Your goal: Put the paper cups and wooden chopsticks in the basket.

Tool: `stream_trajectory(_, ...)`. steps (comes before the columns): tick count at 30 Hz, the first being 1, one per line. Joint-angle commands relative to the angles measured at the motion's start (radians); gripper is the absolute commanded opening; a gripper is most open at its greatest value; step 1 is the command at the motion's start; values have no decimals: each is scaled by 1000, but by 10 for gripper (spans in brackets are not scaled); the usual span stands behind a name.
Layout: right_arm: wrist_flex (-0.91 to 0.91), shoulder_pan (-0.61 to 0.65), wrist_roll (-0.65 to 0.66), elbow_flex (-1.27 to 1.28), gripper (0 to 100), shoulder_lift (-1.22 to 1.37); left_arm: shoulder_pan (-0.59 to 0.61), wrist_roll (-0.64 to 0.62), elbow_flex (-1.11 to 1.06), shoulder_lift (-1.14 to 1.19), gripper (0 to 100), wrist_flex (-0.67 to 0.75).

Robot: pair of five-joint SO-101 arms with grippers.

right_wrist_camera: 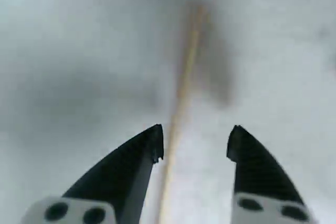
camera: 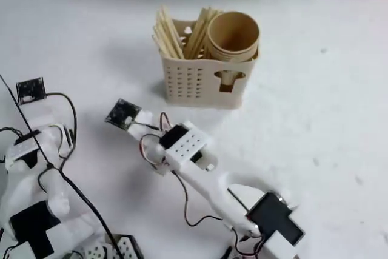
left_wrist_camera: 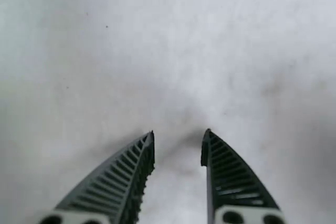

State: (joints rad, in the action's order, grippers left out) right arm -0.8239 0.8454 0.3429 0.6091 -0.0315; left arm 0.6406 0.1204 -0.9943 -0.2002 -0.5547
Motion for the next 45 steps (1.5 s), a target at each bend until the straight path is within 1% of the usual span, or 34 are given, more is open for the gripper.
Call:
stream_trajectory(1,82,-13,12,38,225,-44,8,-6,2,-7,157,11)
stream_trajectory(4,131,-16,12,78,223,-44,8,-6,2,-7,157,11)
stream_trajectory(6,151,-16,12,98,198,-42,8,-6,2,-7,157,11)
stream_trajectory(13,254,-25,12,180,16,-42,8,-8,2,-7,157,11)
stream_trajectory(16,286,-44,12,212,42,-42,8,-6,2,-7,157,11)
stream_trajectory(21,285,-58,12,218,94,-42,8,-8,2,-7,157,11)
stream_trajectory(23,282,-58,12,219,85,-42,8,-8,2,-7,157,11)
stream_trajectory(26,254,-61,12,219,7,-53,8,-9,2,-7,157,11)
stream_trajectory(28,205,-62,11,213,24,-70,8,-9,2,-7,157,11)
stream_trajectory(31,125,-62,11,196,18,-173,8,-9,2,-7,157,11)
stream_trajectory(37,-22,-59,5,160,16,-521,8,-6,2,-7,157,11)
stream_trajectory(40,-119,-65,9,98,16,-680,8,-6,2,-7,157,11)
stream_trajectory(42,-156,-90,5,21,16,-762,8,-6,2,-7,157,11)
stream_trajectory(45,-128,-179,2,-126,16,-825,8,-6,2,-7,157,11)
